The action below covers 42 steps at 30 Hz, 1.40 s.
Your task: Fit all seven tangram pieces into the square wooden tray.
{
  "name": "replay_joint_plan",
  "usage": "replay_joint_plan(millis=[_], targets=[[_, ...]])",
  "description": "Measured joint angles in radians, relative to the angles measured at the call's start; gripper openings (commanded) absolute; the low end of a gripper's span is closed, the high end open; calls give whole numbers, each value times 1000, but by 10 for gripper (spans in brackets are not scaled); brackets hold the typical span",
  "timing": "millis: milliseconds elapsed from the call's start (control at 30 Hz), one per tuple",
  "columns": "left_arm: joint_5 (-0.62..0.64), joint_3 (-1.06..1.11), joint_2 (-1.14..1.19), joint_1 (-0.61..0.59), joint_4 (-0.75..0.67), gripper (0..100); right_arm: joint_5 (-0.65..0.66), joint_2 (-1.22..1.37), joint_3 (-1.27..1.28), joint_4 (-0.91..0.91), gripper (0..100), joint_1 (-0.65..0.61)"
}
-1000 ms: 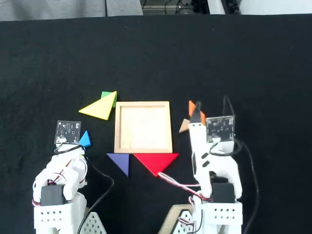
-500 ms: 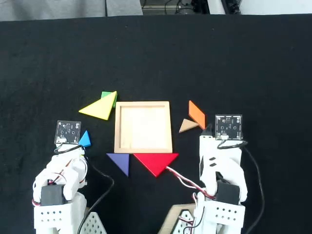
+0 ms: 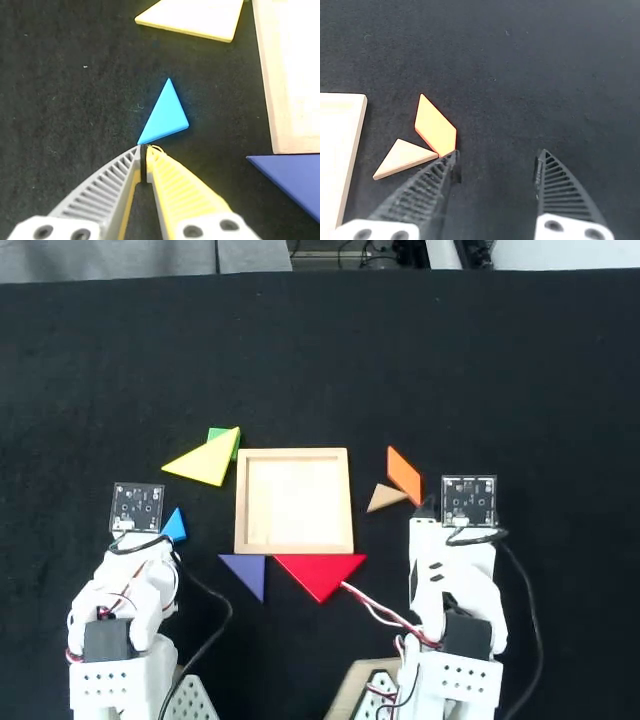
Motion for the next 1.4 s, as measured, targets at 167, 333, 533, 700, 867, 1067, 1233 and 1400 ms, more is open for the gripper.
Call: replay_joint_plan(millis=[167, 333, 533, 700, 867, 1067, 1233, 1400], targets=[[-3, 0, 0, 0, -6, 30, 0, 0, 0, 48, 247, 0], [-3, 0, 0, 0, -6, 30, 0, 0, 0, 84, 247, 0], [-3, 0, 0, 0, -6, 30, 0, 0, 0, 86, 244, 0], [-3, 0, 0, 0, -6, 30, 0, 0, 0, 86, 244, 0], [-3, 0, 0, 0, -6, 30, 0, 0, 0, 86, 248, 0], [-3, 0, 0, 0, -6, 30, 3, 0, 0, 86, 248, 0], [-3, 0, 0, 0, -6, 30, 3, 0, 0, 61, 218, -40], [-3, 0, 0, 0, -6, 30, 3, 0, 0, 60, 44, -89]])
